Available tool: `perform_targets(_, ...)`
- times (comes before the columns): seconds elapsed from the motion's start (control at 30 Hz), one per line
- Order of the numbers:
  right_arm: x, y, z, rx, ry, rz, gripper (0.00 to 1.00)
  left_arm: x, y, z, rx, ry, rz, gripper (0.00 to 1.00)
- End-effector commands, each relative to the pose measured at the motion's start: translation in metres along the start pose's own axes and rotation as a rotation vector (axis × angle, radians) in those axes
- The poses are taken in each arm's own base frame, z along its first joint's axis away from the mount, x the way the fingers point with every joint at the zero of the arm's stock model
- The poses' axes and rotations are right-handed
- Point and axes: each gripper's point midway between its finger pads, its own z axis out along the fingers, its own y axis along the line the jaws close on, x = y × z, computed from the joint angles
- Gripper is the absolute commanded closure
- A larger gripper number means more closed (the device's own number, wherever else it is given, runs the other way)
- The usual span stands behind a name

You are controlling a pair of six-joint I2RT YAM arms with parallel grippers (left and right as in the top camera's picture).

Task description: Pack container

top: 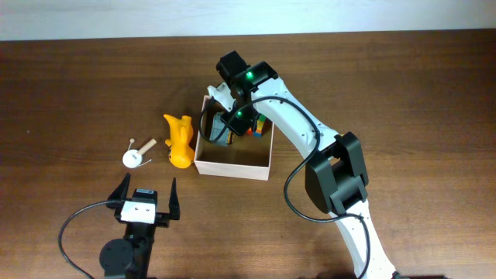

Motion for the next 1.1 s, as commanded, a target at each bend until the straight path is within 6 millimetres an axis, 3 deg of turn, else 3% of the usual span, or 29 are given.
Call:
perform_targets(0.0,-0.002,0.008,0.005,-0.02,-0.002,0.0,0.85,0.002,0.002,0.0,-0.01,0.001,0.016,0.01)
perform_targets(0.47,-0.02,0.022,0.003,-0.103,-0.084,-0.047,0.89,0.002,0.002,0.0,-0.01,0.001,0.016,0.01)
perform_targets(0.77,-0.017,-0.001,0.004,0.016,-0.063,-0.042,0.89,0.002,0.002,0.0,-0.01,0.001,0.016,0.01)
perform_targets(1.07,-0.013,-0.023,0.02,0.018,-0.061,-0.003,0.89,0.002,0.002,0.0,-0.01,0.002,0.016,0.01)
